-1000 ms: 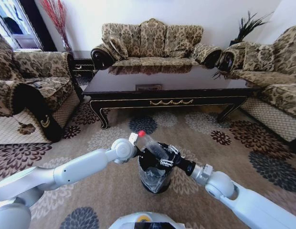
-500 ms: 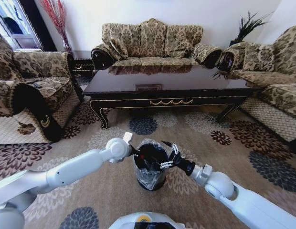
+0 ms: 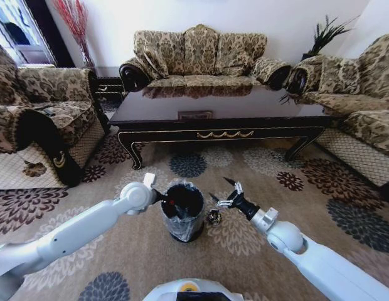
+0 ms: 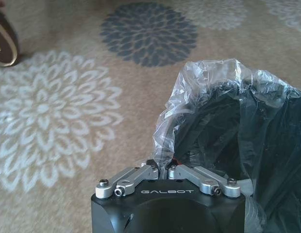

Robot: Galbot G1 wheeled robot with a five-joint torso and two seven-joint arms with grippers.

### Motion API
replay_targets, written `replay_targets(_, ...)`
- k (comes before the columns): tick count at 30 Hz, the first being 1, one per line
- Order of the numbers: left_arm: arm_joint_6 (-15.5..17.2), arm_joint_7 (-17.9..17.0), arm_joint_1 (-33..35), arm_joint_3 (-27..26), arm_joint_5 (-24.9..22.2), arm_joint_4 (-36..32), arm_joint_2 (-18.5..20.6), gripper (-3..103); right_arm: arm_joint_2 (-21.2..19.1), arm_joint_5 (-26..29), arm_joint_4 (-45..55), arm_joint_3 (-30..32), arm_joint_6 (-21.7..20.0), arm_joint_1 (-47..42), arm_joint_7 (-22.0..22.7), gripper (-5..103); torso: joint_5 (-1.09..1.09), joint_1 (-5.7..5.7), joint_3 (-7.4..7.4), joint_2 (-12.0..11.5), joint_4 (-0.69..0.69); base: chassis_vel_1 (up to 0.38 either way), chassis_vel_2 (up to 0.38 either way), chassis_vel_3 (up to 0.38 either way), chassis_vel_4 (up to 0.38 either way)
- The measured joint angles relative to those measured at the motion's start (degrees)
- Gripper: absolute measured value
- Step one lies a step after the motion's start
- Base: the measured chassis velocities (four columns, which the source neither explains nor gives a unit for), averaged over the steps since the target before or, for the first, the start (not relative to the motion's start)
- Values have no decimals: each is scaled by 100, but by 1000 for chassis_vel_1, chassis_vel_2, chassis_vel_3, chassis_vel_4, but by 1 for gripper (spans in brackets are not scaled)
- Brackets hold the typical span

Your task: Move to the front of the table and pick up the trash from the floor, then place it into the trash bin.

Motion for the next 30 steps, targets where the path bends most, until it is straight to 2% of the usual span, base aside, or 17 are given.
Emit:
replay_targets(1,0,0,0,0,0,0,0,4,0,0,0,0,0,0,0,100,0,0,0,0,0,0,0,0,0)
replay_targets(8,0,153,937,-1181,184,-33,240,4,405,15,-721,-122,-125,313,290,100,-1,0,0,0,-1,0,0,0,0)
replay_targets(9,0,153,937,-1181,184,-33,240,4,405,15,-721,-122,-125,313,290,100,-1,0,0,0,-1,0,0,0,0)
replay_targets(14,0,289,1680,-2038,270,-176,442,4,794,57,-1554,-185,-332,591,600,100,-1,0,0,0,1,0,0,0,0)
replay_targets(16,0,305,1781,-2125,288,-188,467,4,873,55,-1723,-184,-337,647,601,100,-1,0,0,0,-1,0,0,0,0)
replay_targets(18,0,343,2106,-2387,377,-228,506,4,1154,27,-2205,-158,-323,816,587,100,1,0,0,0,-1,0,0,0,0)
replay_targets(19,0,343,2106,-2387,377,-228,506,4,1154,27,-2205,-158,-323,816,587,100,1,0,0,0,-1,0,0,0,0)
replay_targets(22,0,367,2365,-2572,405,-313,531,4,1477,-14,-2725,-147,-293,1040,607,100,-1,0,0,0,1,0,0,0,0)
replay_targets(30,0,372,2492,-2712,399,-385,594,4,1821,-42,-3888,-56,-193,1392,684,100,0,0,0,0,0,0,0,0,0)
